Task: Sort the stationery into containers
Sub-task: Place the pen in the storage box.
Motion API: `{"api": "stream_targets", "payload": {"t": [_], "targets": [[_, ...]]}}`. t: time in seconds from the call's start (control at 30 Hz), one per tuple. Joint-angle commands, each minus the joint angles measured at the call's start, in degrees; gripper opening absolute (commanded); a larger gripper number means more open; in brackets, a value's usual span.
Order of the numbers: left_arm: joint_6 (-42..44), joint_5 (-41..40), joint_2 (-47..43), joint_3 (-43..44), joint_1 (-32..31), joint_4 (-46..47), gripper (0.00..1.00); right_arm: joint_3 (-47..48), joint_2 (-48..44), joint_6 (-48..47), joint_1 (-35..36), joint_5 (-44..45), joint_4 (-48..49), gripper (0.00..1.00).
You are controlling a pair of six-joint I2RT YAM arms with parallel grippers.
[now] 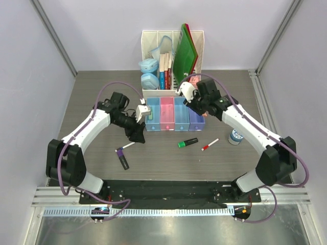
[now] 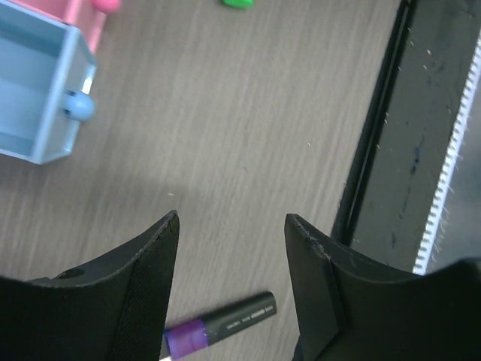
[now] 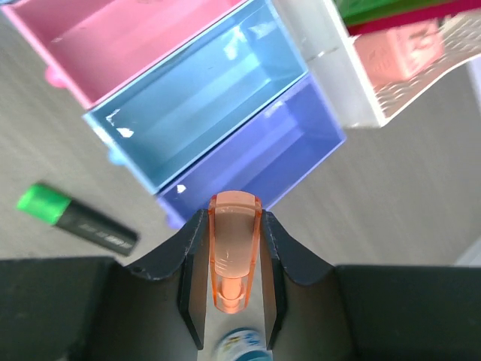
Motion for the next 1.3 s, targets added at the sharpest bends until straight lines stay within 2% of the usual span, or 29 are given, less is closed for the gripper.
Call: {"api": "stream_targets", "payload": {"t": [0.0,0.23,0.5,0.87,1.27], "targets": [[8.77,3.7,-2.26,1.94,1.95,-9.58,0.58,7.17,3.15,-12.01,0.86,6.76,1.75,0.03],[17.39,5.72,-3.67,0.8,11.7,-18.81,0.58,9.03,7.11,-26.87,5.77,12.47,3.69,0.02],[20.74,5.55,-5.25,-2.45,16.37,-22.42,0.57,2.71,10.19,-38.72,14.82,16.96,12.11,0.02],[20.74,3.61,-7.45,-5.53,18.82,-23.21,0.56,10.43,22.39,-46.91,22.13,21.35,14.15,0.02],[19.6,2.47,-11.05,-8.08,22.17,-23.65,0.56,14.48,26.89,-51.75,25.29,21.01,15.02,0.02]]}}
